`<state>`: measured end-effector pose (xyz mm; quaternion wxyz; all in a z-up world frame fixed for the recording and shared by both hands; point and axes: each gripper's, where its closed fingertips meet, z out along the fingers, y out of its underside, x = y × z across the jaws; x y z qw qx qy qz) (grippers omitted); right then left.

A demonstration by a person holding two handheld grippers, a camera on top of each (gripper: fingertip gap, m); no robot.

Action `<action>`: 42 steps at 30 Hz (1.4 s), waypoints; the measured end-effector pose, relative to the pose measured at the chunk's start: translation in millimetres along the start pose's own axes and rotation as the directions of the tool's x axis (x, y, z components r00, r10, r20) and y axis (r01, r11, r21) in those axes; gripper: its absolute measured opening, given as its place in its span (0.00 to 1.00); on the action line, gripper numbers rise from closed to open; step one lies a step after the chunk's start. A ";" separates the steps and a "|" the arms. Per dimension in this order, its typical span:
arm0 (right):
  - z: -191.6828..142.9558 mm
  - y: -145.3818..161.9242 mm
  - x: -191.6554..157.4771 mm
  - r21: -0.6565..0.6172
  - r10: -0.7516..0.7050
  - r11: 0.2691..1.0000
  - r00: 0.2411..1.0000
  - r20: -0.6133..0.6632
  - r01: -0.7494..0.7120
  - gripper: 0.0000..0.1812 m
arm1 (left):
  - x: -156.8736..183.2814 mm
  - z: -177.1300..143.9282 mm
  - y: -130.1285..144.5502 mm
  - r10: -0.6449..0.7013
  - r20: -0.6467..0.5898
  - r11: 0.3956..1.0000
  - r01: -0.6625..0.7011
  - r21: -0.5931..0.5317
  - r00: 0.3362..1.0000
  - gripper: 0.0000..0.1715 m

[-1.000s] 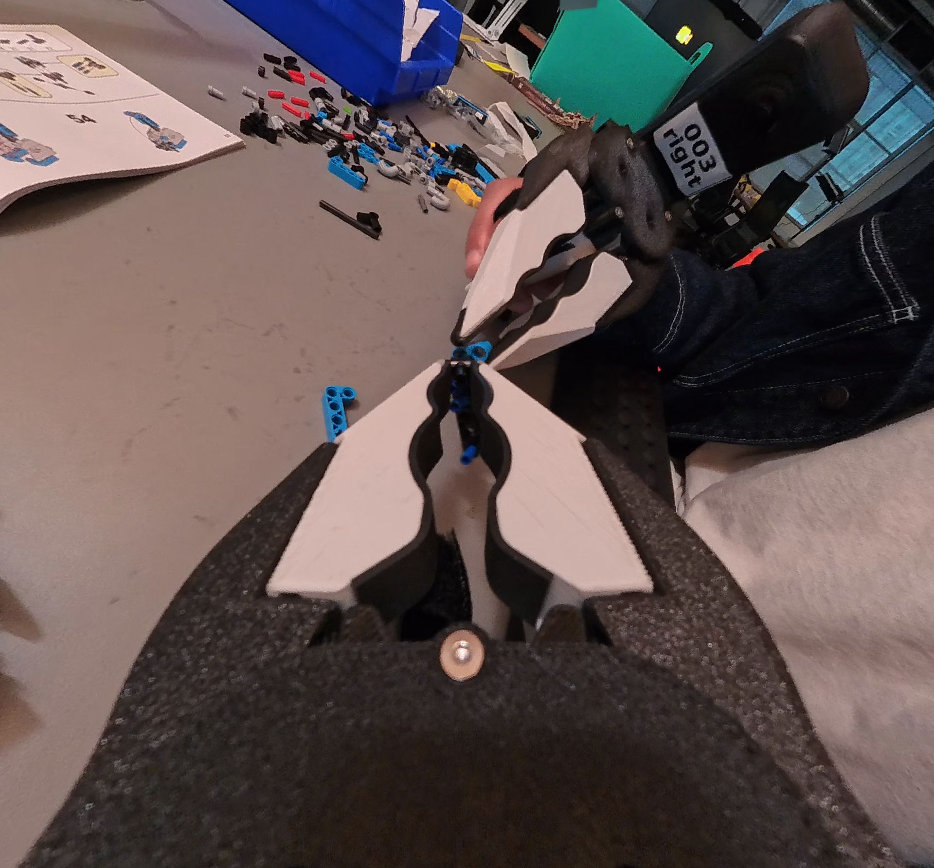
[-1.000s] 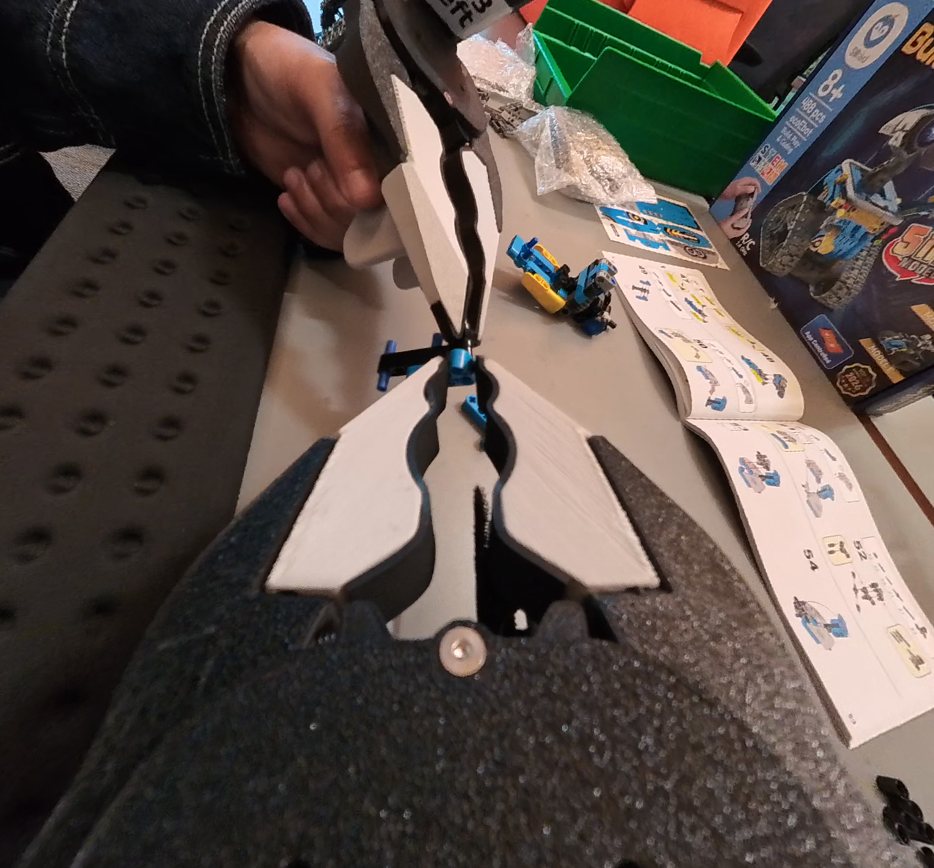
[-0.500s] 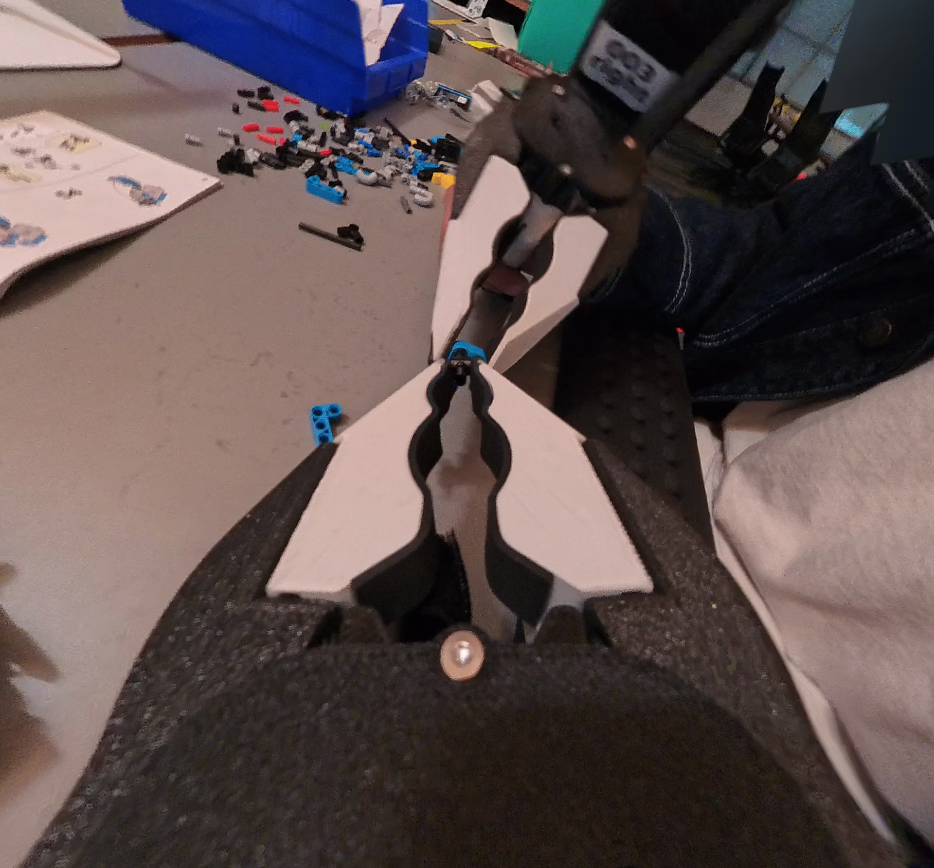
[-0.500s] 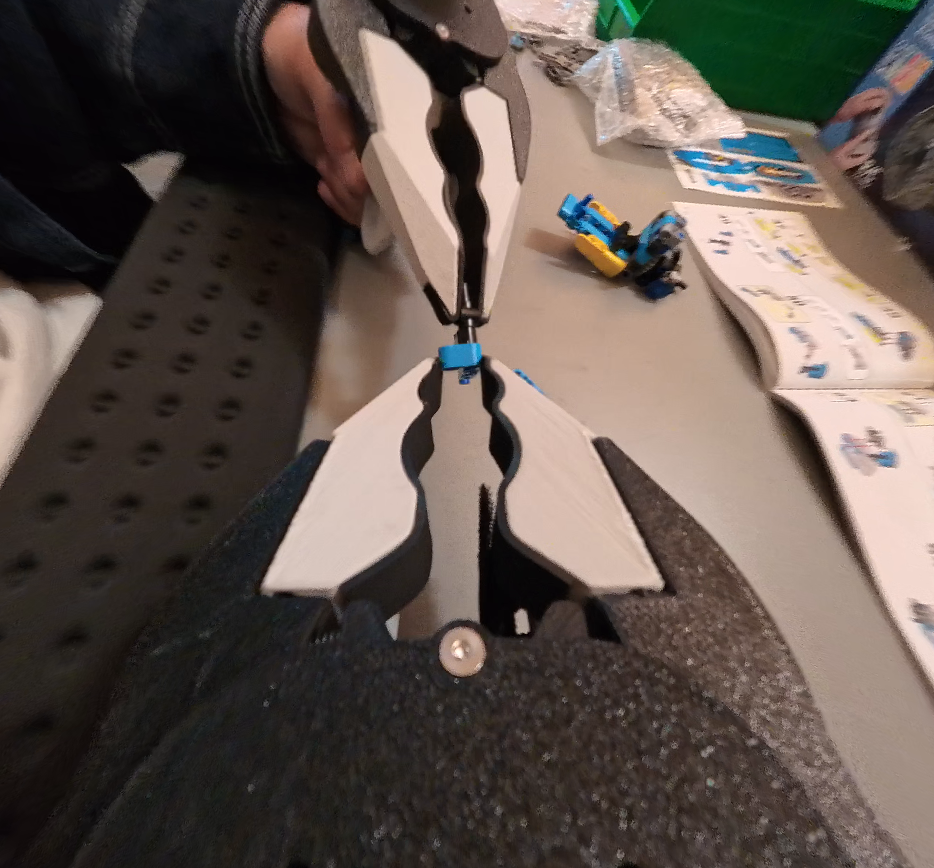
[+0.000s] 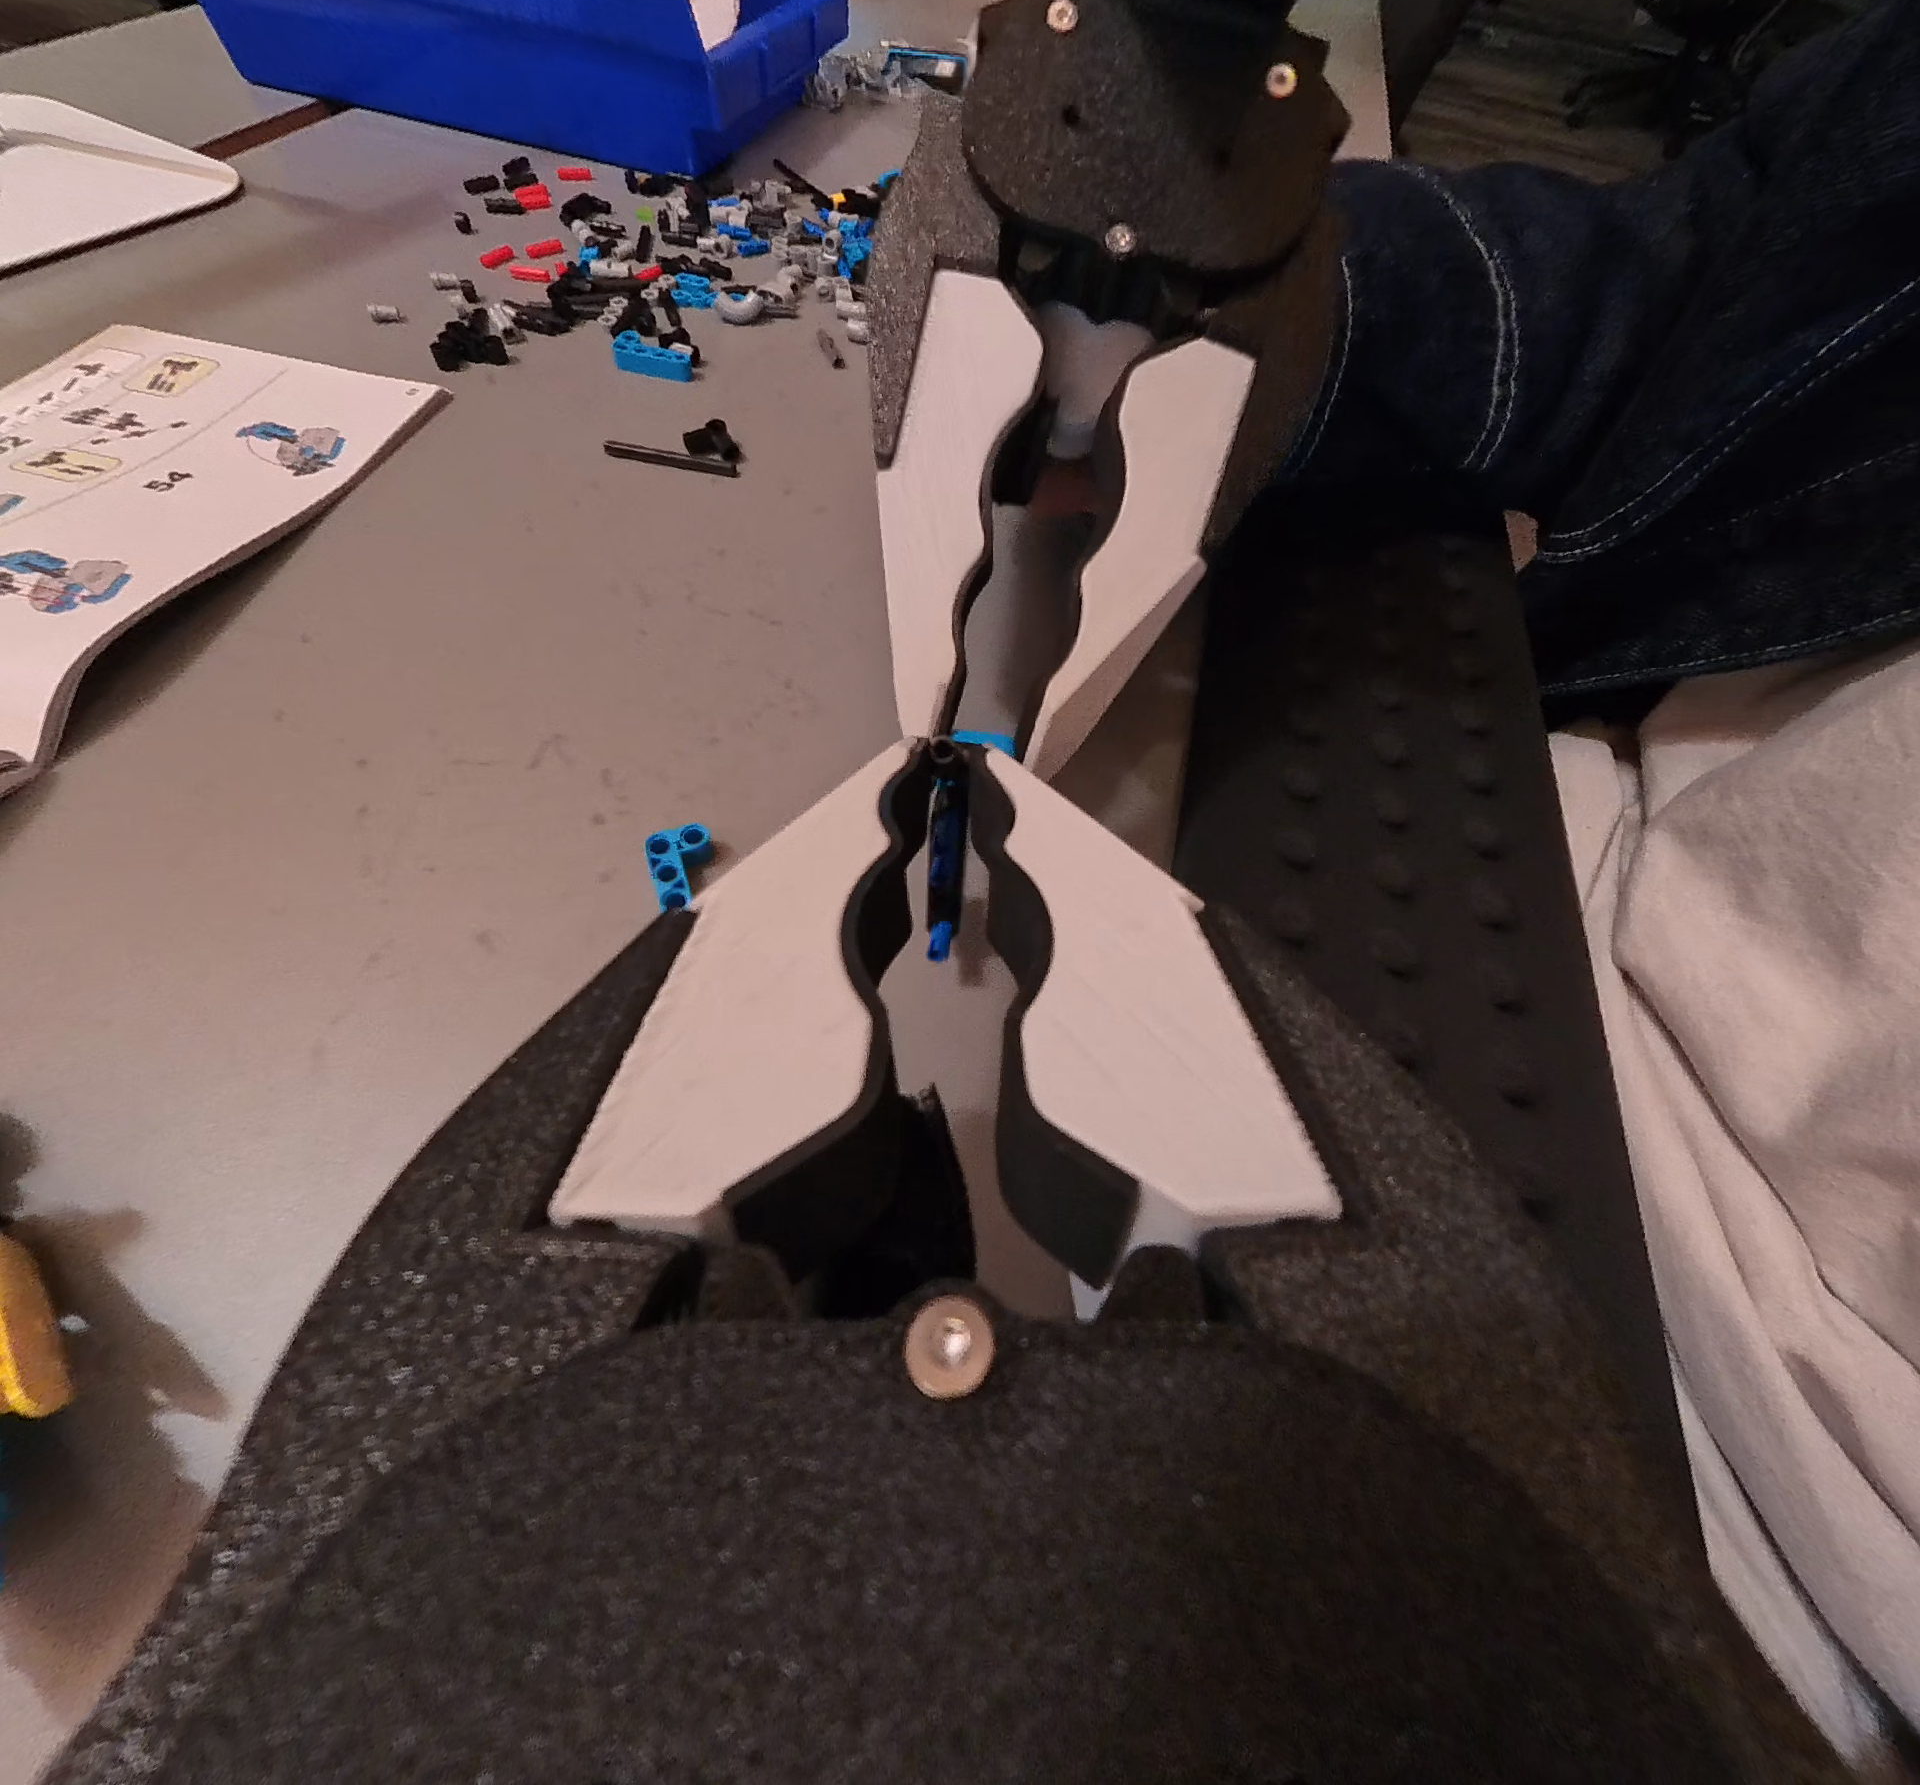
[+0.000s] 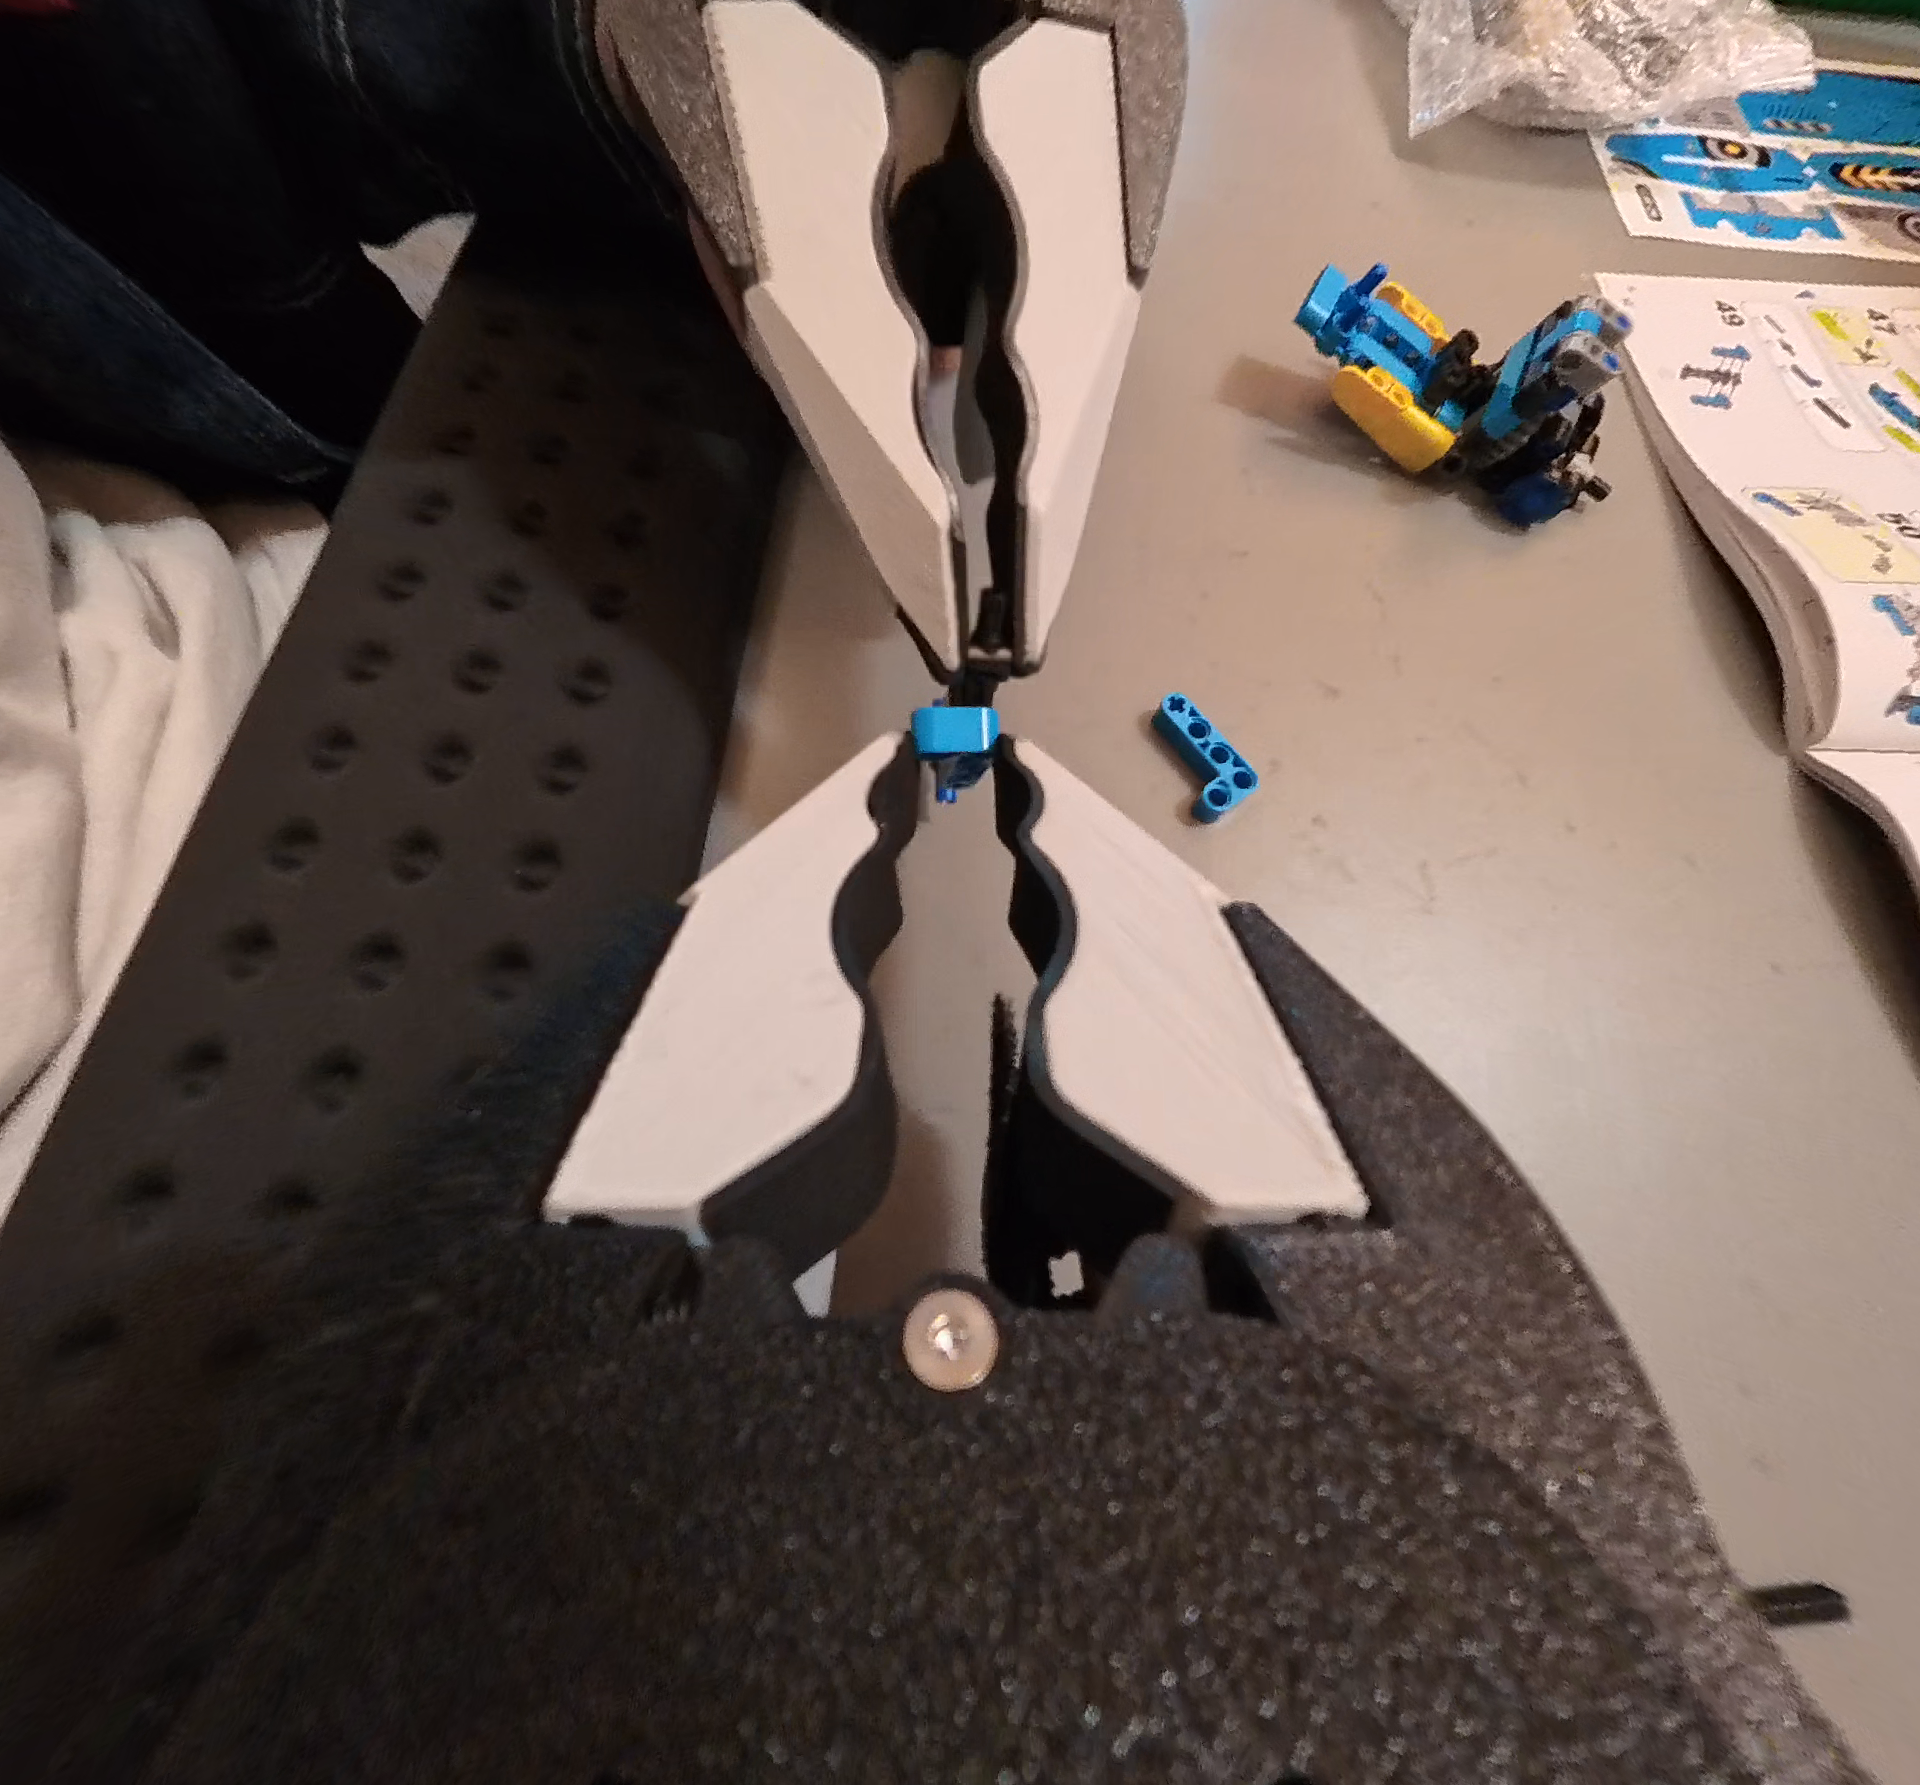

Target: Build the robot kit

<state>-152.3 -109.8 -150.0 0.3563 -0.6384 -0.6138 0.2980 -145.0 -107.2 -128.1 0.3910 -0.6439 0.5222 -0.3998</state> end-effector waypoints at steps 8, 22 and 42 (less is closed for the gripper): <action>-14.6 -25.0 4.9 0.183 0.111 0.976 0.992 0.055 -0.119 0.08 | -1.6 -13.0 -22.0 -0.074 -0.041 0.986 0.080 0.143 0.996 0.04; -27.3 -45.0 7.8 0.324 0.186 0.921 0.974 0.126 -0.218 0.05 | 1.5 -12.7 -26.2 -0.079 -0.053 0.983 0.086 0.162 0.995 0.04; -25.4 -9.8 4.1 0.001 0.162 0.986 0.969 0.187 -0.165 0.05 | 9.0 3.1 -1.5 -0.068 -0.088 0.998 0.068 -0.002 0.994 0.04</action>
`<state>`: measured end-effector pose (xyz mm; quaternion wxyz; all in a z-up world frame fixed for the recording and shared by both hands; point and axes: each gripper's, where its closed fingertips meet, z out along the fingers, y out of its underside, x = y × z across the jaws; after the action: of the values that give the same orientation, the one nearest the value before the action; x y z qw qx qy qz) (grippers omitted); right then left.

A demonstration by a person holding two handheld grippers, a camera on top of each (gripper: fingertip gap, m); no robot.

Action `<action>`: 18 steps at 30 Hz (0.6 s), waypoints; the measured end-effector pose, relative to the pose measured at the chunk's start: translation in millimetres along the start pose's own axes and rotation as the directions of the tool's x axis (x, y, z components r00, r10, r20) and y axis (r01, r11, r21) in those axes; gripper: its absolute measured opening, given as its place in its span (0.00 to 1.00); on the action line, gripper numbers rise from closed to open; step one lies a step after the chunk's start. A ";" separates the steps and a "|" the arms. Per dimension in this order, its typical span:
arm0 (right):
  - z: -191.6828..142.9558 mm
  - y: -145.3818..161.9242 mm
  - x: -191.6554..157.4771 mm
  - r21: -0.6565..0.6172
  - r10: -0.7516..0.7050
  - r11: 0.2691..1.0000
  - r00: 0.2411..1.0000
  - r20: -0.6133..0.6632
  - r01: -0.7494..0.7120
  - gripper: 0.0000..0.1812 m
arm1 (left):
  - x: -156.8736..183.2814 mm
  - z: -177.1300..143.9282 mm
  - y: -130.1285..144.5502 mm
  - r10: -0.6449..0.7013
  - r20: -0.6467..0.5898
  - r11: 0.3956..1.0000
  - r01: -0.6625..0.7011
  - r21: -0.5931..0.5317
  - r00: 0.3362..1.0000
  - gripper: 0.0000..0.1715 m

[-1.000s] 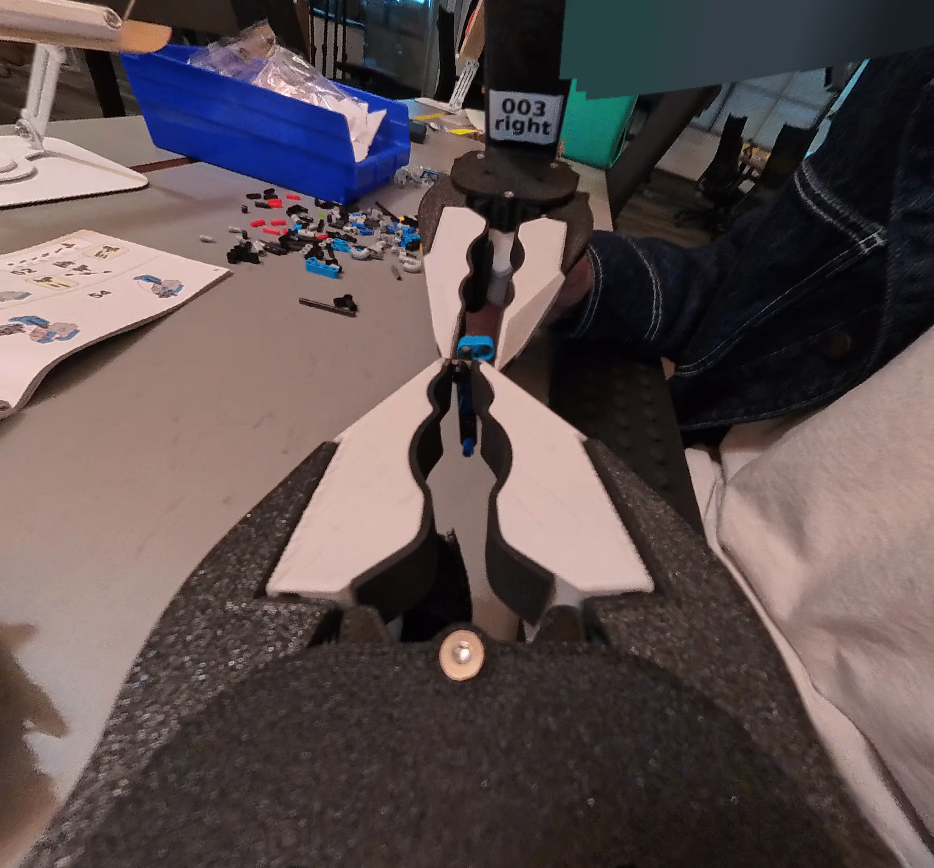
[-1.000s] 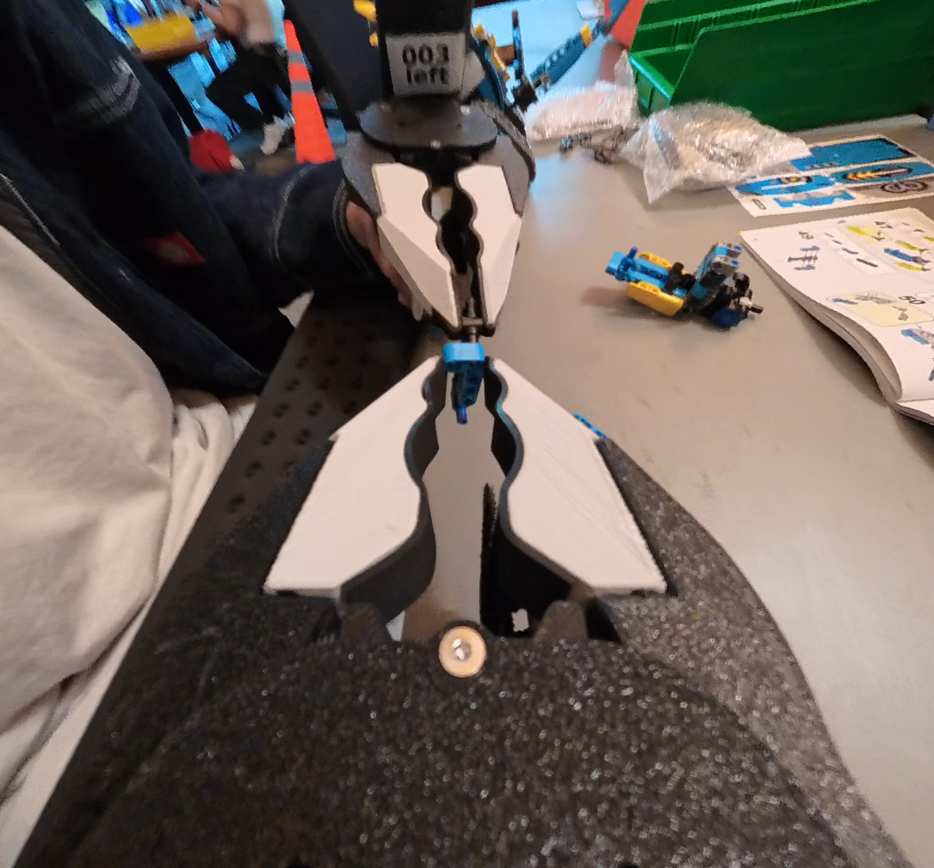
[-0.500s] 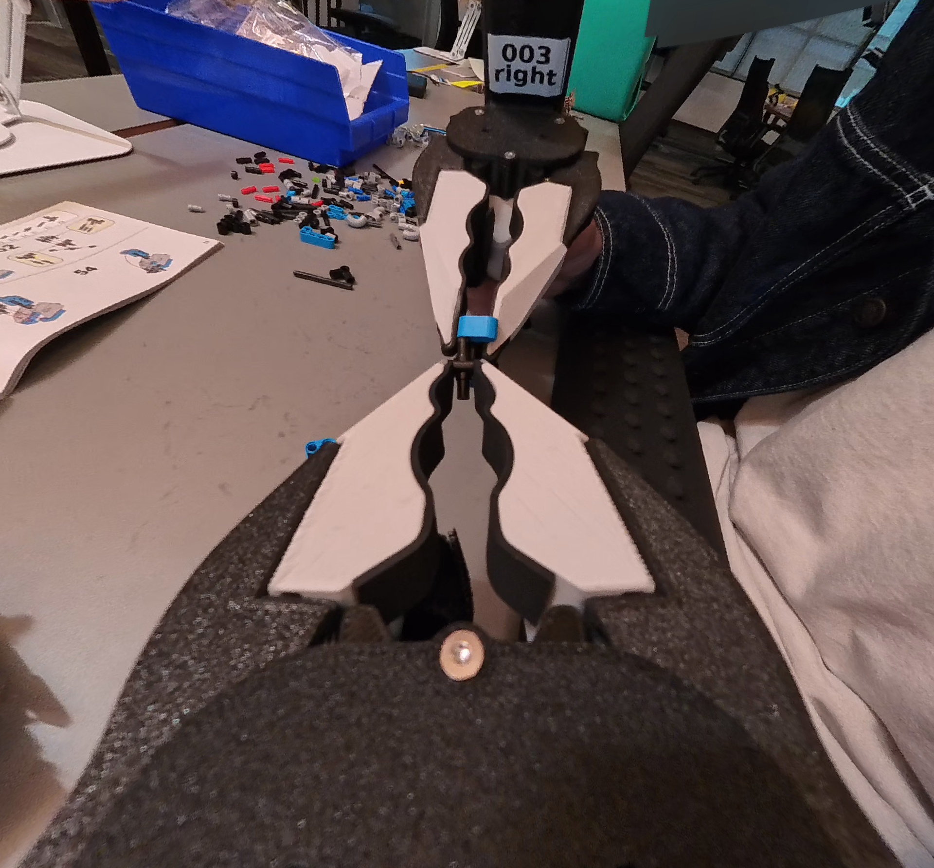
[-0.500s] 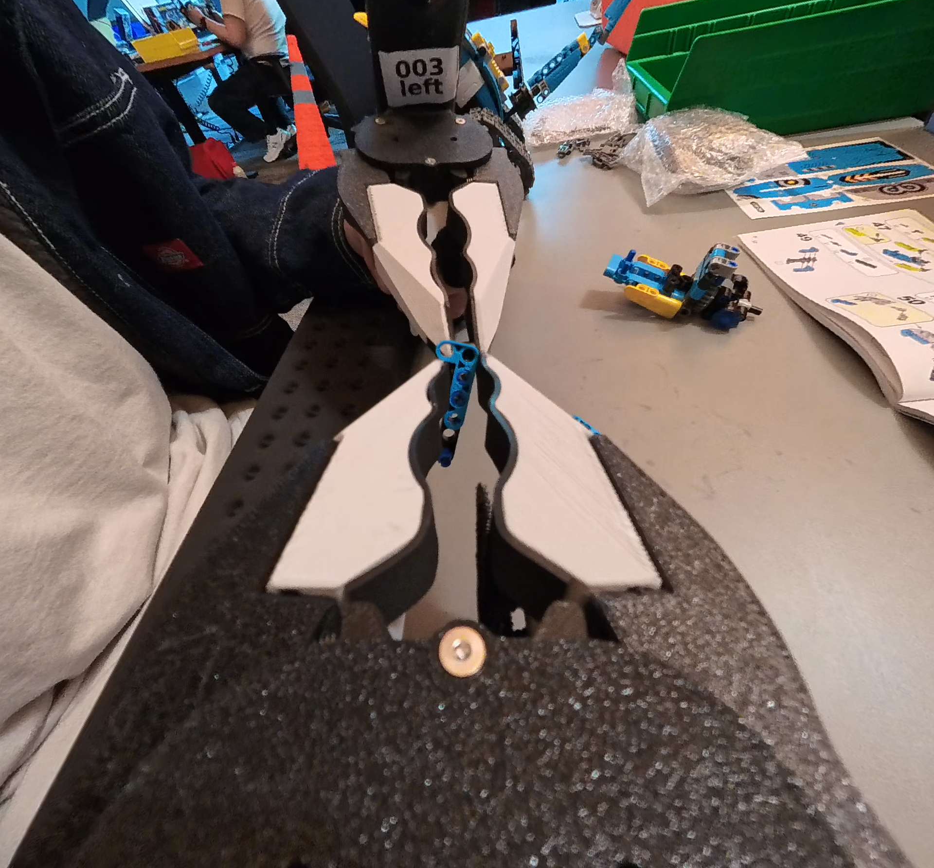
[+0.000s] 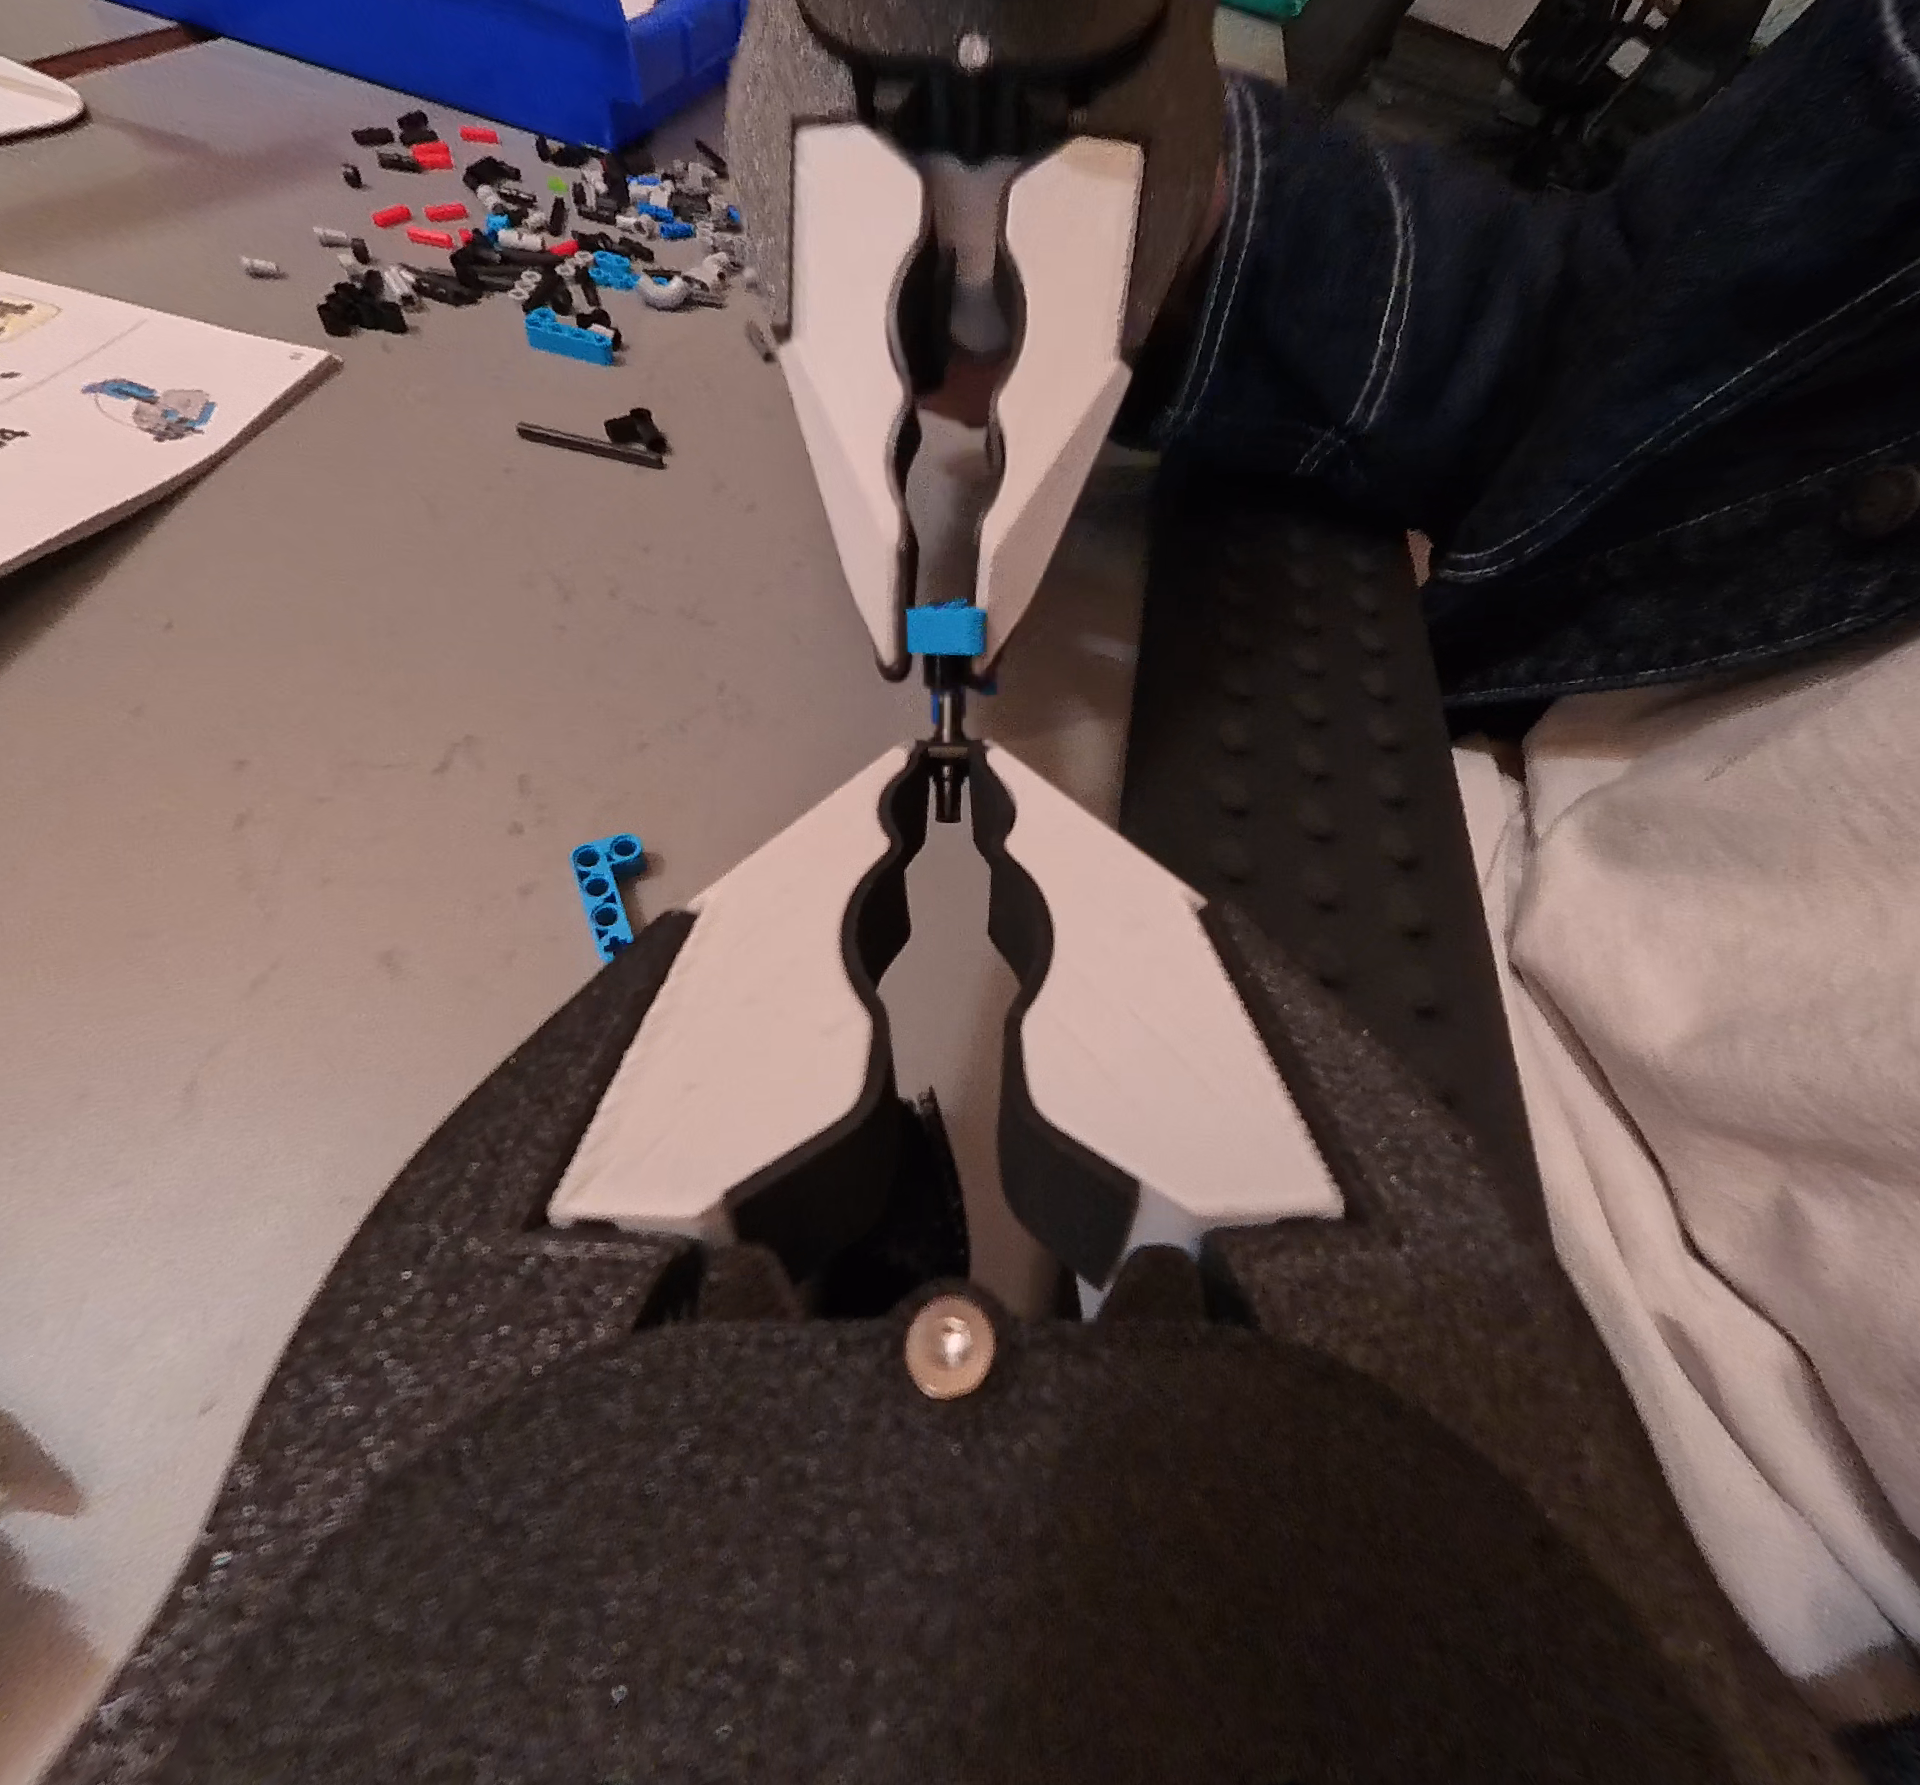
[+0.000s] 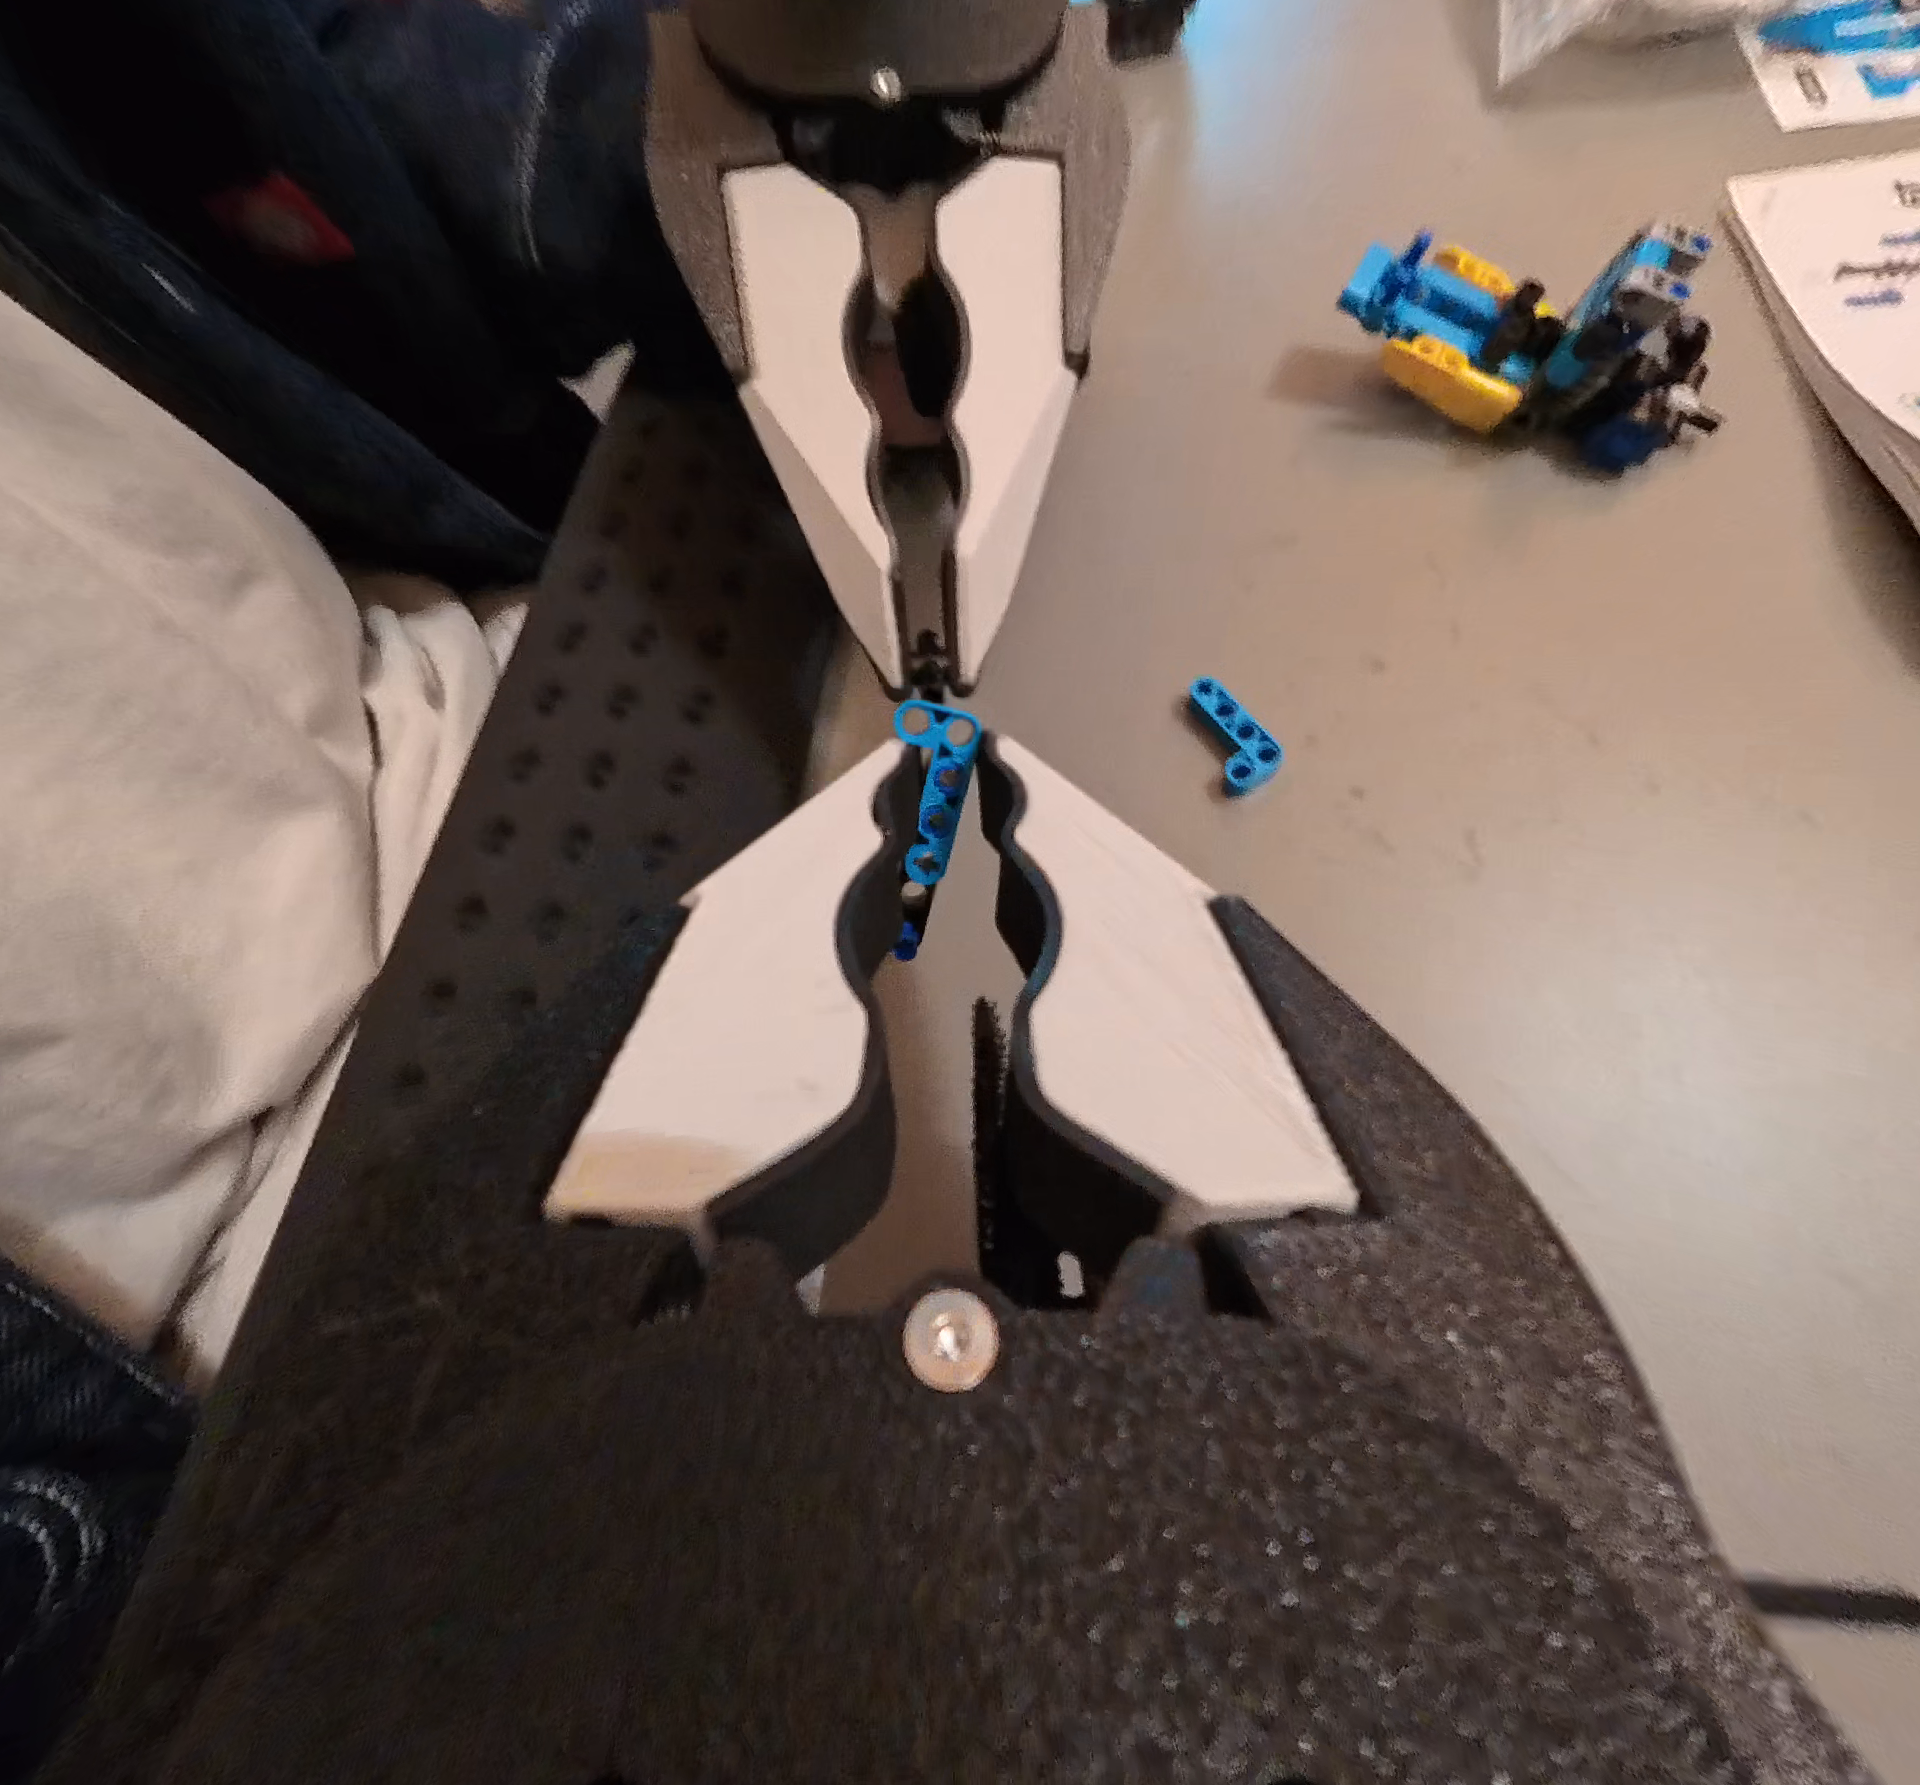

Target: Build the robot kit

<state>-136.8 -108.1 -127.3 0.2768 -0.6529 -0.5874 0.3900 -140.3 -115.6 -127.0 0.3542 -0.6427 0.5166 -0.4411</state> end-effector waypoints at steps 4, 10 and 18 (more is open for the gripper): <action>-2.2 0.9 3.0 -0.078 -0.063 0.995 0.997 -0.038 0.060 0.05 | -5.2 -2.8 -3.9 -0.004 0.034 1.000 0.003 0.028 0.999 0.04; 11.4 45.9 10.2 -0.379 -0.136 0.921 0.986 -0.096 0.091 0.06 | -13.3 -6.4 -7.7 0.019 0.102 0.998 -0.024 0.056 0.995 0.04; 13.7 51.6 16.0 -0.373 -0.122 0.926 0.982 -0.148 0.059 0.09 | -27.2 -9.4 -6.4 0.173 0.268 0.984 -0.180 0.003 0.948 0.04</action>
<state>-119.7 -101.8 -180.0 0.2162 -0.6958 -0.6539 0.2038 -149.0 -87.6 -123.3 0.4673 -0.6424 0.5136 -0.3243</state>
